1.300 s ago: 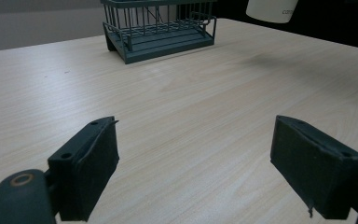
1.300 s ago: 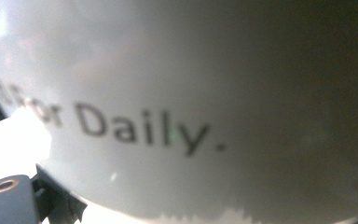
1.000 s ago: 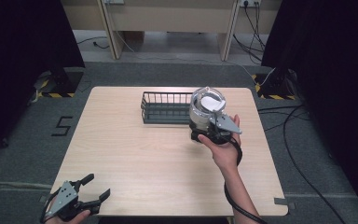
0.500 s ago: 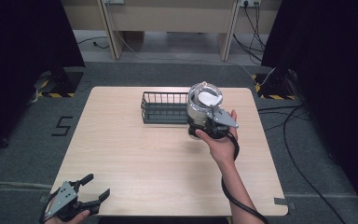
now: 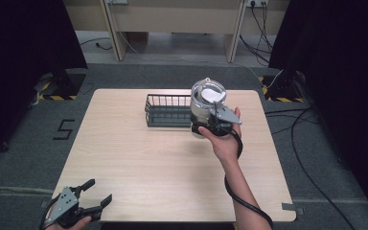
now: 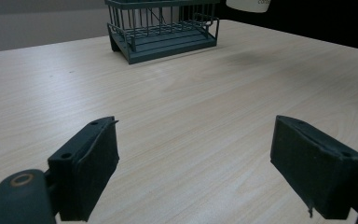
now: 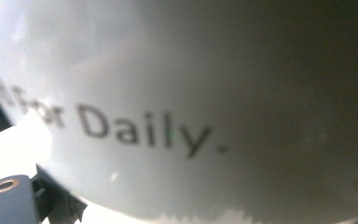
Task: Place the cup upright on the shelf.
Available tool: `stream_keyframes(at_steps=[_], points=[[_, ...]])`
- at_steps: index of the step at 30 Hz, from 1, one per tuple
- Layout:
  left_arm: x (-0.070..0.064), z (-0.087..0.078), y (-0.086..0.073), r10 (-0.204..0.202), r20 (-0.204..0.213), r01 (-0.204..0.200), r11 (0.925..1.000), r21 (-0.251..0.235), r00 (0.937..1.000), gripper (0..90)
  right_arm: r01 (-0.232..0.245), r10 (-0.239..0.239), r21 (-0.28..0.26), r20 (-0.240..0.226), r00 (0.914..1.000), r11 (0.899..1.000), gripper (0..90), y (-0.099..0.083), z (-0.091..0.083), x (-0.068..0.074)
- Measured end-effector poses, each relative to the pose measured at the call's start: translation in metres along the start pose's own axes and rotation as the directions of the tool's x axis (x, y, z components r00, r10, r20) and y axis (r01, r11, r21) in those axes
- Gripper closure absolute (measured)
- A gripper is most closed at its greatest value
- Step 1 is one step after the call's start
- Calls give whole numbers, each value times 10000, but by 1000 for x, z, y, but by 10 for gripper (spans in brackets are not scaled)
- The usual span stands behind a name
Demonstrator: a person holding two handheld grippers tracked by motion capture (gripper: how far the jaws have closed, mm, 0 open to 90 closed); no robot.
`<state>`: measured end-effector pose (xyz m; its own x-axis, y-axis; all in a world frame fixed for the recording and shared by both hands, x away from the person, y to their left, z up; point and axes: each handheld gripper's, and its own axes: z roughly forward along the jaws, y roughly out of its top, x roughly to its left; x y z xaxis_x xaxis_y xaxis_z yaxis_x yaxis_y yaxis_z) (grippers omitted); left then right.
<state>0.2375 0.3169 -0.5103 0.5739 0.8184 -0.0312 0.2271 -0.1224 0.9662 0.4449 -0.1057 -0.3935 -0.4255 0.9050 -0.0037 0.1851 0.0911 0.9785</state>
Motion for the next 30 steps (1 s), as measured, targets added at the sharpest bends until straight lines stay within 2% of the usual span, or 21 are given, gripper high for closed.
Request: stream_keyframes(at_steps=[30], points=[[1, -6, -1, -83, -170, 83, 10000, -37, 9998, 144, -229, 229, 2, 84, 9997, 9997, 98, 19, 35, 1]])
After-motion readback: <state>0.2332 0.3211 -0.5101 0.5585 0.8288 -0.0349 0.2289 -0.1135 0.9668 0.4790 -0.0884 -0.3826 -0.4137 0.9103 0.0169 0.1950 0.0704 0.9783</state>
